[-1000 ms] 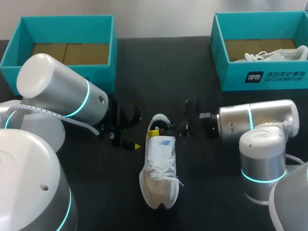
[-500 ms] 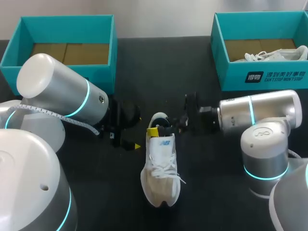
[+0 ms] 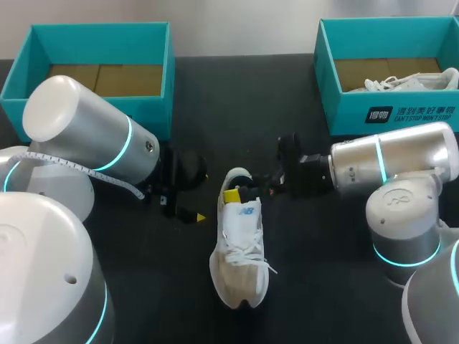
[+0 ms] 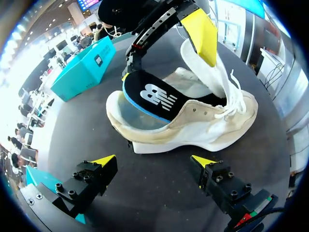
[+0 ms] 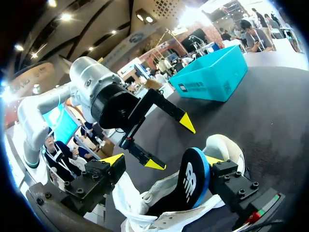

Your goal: Take the shoe out of the shoebox, open the shoe tongue, remove and reinsert the insole, then place the shoe into the shoebox

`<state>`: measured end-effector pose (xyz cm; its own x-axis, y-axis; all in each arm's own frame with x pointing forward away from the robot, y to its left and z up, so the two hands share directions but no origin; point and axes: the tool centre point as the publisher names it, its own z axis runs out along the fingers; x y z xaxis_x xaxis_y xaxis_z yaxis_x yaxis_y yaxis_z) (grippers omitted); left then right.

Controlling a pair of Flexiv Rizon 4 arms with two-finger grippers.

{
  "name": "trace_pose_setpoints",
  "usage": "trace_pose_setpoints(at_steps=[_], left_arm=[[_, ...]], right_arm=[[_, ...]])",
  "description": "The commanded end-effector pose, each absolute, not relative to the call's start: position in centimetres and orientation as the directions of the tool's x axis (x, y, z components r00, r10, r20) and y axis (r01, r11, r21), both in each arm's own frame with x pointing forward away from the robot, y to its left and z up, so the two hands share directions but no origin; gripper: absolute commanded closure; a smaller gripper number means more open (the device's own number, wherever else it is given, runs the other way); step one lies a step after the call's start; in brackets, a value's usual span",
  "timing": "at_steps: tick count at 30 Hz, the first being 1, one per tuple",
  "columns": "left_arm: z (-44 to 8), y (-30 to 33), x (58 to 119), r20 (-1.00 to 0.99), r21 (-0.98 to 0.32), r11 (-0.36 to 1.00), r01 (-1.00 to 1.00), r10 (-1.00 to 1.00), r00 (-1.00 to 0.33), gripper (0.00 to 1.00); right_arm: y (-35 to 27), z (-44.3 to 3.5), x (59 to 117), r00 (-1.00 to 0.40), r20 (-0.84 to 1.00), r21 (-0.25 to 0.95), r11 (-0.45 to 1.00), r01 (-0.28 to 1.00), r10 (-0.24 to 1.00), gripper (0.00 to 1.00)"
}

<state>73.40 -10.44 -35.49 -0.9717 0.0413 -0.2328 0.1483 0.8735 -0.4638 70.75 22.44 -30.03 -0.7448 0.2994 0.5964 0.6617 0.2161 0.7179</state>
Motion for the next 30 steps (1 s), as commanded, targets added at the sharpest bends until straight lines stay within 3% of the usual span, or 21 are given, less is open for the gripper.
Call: trace_pose_setpoints(at_steps=[1,16,30], left_arm=[[-34.5,-9.7,73.3,-0.227,-0.453,0.879,0.148,0.047,-0.973,0.00],[-33.2,-7.2,73.1,-0.224,-0.405,0.907,0.118,0.026,-0.974,0.00],[-30.7,-2.6,74.2,-0.178,-0.400,0.914,0.066,-0.007,-0.984,0.00]], right_arm=[[21.7,-28.8,70.8,-0.746,0.587,0.707,0.250,0.661,0.313,0.00],[18.7,-27.1,72.1,-0.745,0.555,0.675,0.322,0.664,0.370,0.00],[16.5,-23.0,74.2,-0.751,0.457,0.552,0.510,0.660,0.477,0.00]])
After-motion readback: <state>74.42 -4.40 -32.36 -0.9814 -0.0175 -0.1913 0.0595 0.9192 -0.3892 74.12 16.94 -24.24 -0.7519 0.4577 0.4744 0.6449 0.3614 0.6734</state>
